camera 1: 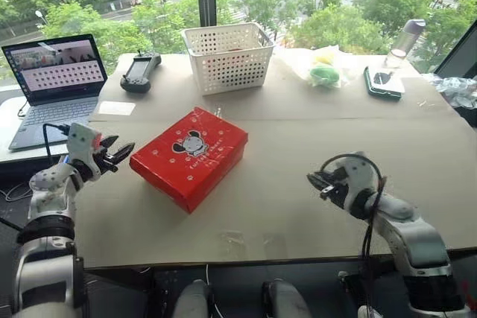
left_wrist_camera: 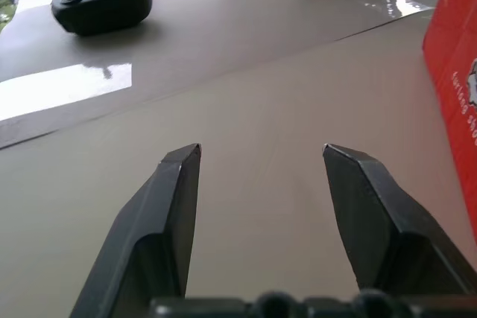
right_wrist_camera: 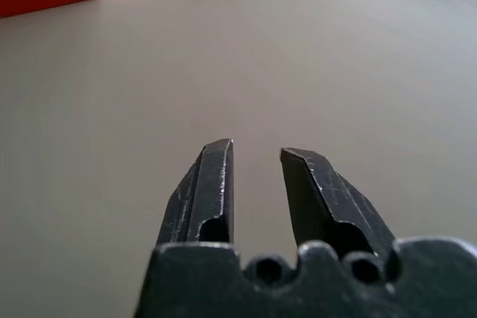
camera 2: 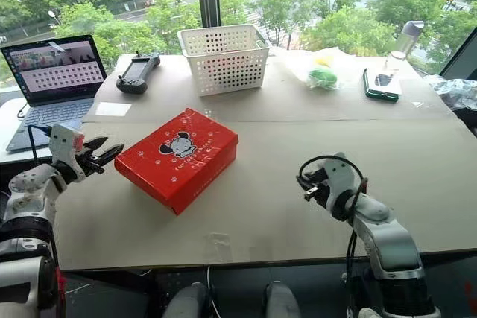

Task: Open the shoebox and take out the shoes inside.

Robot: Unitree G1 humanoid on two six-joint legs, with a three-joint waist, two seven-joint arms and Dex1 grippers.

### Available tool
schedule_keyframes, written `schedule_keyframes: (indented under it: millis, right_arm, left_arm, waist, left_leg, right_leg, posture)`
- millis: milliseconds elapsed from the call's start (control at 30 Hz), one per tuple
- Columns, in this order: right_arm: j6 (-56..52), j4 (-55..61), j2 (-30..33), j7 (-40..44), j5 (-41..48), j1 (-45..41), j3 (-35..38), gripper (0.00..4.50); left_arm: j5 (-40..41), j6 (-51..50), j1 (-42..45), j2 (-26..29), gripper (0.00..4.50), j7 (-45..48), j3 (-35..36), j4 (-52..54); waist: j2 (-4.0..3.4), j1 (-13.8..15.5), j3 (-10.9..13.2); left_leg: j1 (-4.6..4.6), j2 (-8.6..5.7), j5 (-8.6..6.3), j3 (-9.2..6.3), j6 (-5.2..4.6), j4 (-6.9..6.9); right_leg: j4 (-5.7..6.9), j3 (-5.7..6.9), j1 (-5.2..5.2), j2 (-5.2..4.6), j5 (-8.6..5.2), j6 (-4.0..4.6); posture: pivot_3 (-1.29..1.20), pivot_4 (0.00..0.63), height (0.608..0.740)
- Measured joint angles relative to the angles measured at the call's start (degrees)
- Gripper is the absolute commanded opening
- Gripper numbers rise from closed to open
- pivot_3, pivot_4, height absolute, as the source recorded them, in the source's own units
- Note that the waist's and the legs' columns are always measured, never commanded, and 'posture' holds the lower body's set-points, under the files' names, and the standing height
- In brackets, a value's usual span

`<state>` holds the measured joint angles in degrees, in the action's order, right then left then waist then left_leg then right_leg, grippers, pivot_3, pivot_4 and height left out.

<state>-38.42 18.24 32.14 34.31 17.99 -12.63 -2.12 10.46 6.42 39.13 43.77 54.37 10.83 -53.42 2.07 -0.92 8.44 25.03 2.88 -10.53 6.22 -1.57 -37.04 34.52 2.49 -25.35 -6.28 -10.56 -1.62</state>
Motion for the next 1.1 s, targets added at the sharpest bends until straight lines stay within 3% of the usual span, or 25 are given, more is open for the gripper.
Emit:
schedule_keyframes:
  millis: [33, 167, 300, 433, 767, 967, 1100]
  right_arm:
    - [-0.4, 0.7, 0.2, 1.5, 0.4, -1.1, -2.0, 0.06]
    - [-1.0, -0.1, -0.9, 9.4, 0.6, -9.5, -12.5, 0.00]
    - [0.0, -9.0, -5.5, 10.5, -3.7, -18.6, -19.0, 0.00]
    - [1.0, -14.6, -7.6, 9.4, -6.5, -20.1, -20.0, 0.00]
    - [1.3, -16.5, -9.6, 6.0, -10.0, -19.6, -18.3, 0.00]
    - [0.6, -16.9, -5.6, 4.2, -11.0, -17.6, -12.7, 0.00]
    - [0.4, -16.5, -2.2, 4.5, -11.0, -15.1, -9.5, 0.00]
  left_arm:
    - [-0.8, 0.5, 1.6, 0.6, 1.39, 2.2, -1.0, -1.5]
    - [-6.7, 3.5, 9.9, 2.5, 0.03, 13.8, -7.7, -10.7]
    - [-14.7, 6.5, 15.8, 2.1, 0.03, 15.8, -14.6, -16.3]
    - [-19.7, 9.3, 18.0, 1.3, 0.03, 13.9, -18.3, -18.9]
    - [-19.1, 12.6, 19.0, -8.3, 0.03, 22.3, -18.6, -16.8]
    - [-16.8, 14.2, 17.4, -13.4, 0.03, 24.6, -18.2, -11.4]
    - [-14.9, 14.9, 15.7, -17.7, 0.03, 20.6, -16.9, -7.5]
  waist:
    - [0.00, 0.0, 0.0]
    - [0.01, 0.2, 0.0]
    - [0.09, 0.2, 0.0]
    - [0.09, 0.4, 0.0]
    - [0.10, 0.9, 0.1]
    - [0.10, 0.9, 0.1]
    - [0.10, 1.0, 0.1]
  left_leg:
    - [0.00, 0.01, 0.00, -0.01, 0.00, -0.01]
    - [0.16, -0.04, 0.10, 0.11, -0.17, -0.12]
    - [0.68, -0.02, 0.08, 0.16, -0.16, -0.56]
    - [1.04, -0.04, 0.08, 0.10, -0.16, -0.81]
    - [1.10, -0.03, 0.08, 0.03, -0.17, -1.21]
    - [1.10, 0.00, 0.08, 0.01, -0.17, -1.45]
    - [1.11, -0.01, 0.08, -0.03, -0.18, -1.54]
  right_leg:
    - [0.02, 0.00, 0.00, 0.00, -0.02, 0.02]
    - [0.08, 0.07, -0.12, 0.00, -0.03, 0.08]
    - [0.65, 0.07, -0.68, 0.02, 0.12, 0.03]
    - [0.83, 0.12, -0.87, 0.04, 0.11, 0.02]
    - [1.20, 0.13, -0.88, 0.03, 0.12, 0.00]
    - [1.38, 0.11, -0.88, 0.03, 0.13, -0.01]
    - [1.44, 0.10, -0.86, 0.03, 0.13, -0.01]
  posture:
    - [0.00, 0.150, 0.733]
    - [0.00, 0.150, 0.733]
    - [0.00, 0.150, 0.733]
    - [0.00, 0.150, 0.733]
    - [0.00, 0.150, 0.733]
    - [0.00, 0.150, 0.733]
    - [0.00, 0.150, 0.733]
